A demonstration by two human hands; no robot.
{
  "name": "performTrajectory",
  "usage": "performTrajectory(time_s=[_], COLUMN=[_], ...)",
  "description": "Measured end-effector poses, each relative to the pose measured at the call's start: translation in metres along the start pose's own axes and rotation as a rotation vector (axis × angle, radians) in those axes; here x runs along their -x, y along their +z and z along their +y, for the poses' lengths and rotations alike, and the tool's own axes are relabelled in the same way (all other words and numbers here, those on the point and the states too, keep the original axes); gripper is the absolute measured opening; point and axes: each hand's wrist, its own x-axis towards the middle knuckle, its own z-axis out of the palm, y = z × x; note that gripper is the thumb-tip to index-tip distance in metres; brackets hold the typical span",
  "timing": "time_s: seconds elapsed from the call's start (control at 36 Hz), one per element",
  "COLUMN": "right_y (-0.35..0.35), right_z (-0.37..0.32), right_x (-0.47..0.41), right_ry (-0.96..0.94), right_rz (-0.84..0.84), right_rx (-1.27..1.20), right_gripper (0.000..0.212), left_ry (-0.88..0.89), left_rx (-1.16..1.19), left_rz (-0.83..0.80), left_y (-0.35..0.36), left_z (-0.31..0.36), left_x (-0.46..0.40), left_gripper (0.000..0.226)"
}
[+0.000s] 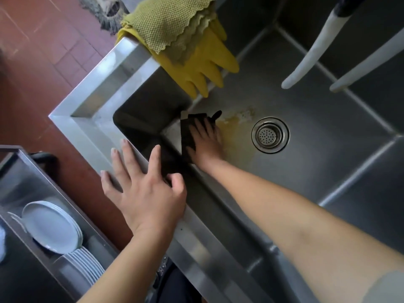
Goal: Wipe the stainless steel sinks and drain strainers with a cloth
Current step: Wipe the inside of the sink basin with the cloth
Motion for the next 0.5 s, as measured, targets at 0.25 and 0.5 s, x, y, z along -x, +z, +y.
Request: performTrajectory(time_s=[0.25,0.5], right_y=[0.037,-0.001], right_z=[-0.013,0.067], right_x=[-0.010,-0.041], right_ry=[-0.006,0.255], right_rz=[-0.128,0.063], right_rx=[0.069,0.092], right_gripper=[0.069,0.070], left_ry=[0.014,0.011], left_rx=[0.017,0.017], left_rz=[0.042,0.027], left_y=[0.004,0.004], left_z=[-0.003,-0.004], left_x=[-0.001,-0.001], left_gripper=[0.065,0.065])
